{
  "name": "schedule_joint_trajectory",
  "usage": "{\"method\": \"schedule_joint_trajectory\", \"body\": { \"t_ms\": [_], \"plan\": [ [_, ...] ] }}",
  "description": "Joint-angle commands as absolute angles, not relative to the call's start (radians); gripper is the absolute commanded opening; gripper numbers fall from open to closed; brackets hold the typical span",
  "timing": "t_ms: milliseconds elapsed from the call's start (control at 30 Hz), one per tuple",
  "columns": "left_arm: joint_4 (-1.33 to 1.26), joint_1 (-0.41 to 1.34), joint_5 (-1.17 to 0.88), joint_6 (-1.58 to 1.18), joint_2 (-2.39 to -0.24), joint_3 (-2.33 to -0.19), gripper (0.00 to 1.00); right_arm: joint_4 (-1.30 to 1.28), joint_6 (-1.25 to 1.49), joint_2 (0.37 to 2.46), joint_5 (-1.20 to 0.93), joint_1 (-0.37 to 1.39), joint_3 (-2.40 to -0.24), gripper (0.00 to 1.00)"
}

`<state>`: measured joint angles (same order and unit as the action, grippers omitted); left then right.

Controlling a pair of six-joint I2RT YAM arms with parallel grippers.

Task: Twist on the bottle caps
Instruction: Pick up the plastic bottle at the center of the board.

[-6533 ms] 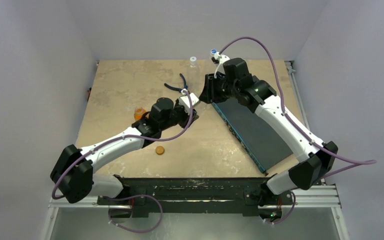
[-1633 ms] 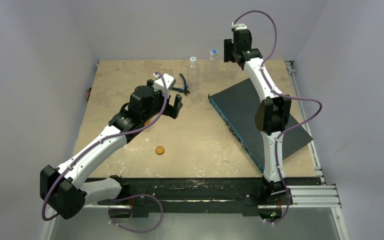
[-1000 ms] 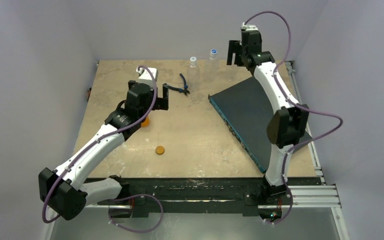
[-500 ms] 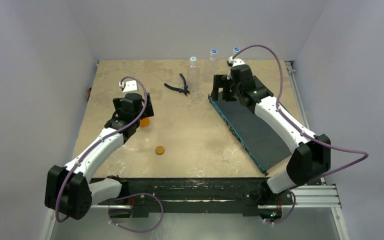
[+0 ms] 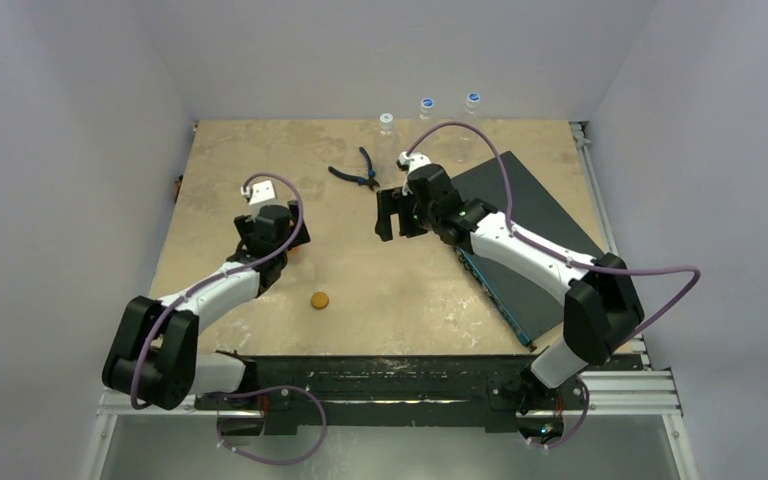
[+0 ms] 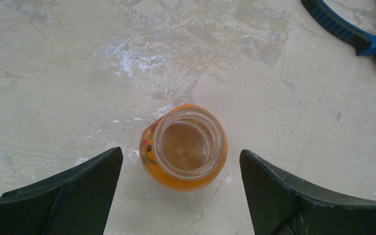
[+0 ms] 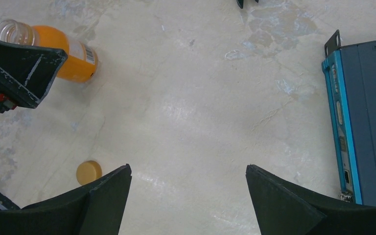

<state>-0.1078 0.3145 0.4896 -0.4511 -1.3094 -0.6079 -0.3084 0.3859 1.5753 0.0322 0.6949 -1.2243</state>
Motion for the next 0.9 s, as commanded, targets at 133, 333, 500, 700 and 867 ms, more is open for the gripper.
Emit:
{"method": "schedule_joint_trajectory", "body": {
  "t_ms": [133, 333, 500, 700, 867],
  "plan": [
    [-0.471, 0.336, 0.594, -0.51, -1.315, -0.422, 0.85, -0.204, 0.397, 1.585, 0.024, 0.715, -1.192, 0.9],
    [-0.726, 0.402, 0.663, -0.451, -1.392, -0.326, 0.85, -0.183, 0.394, 1.595, 0.018, 0.728, -1.187, 0.9],
    [-0.841, 0.399, 0.652, -0.413, -1.467, -0.337, 0.77, -0.162, 0.39, 1.595, 0.018, 0.732, -1.17, 0.89],
    [-0.828, 0.396, 0.541, -0.308, -1.507, -0.439, 0.47, -0.149, 0.386, 1.579, 0.018, 0.732, -1.154, 0.88],
    [-0.568, 0.374, 0.17, -0.195, -1.377, -0.602, 0.38, -0.165, 0.364, 1.53, -0.009, 0.726, -1.168, 0.89]
  ]
}}
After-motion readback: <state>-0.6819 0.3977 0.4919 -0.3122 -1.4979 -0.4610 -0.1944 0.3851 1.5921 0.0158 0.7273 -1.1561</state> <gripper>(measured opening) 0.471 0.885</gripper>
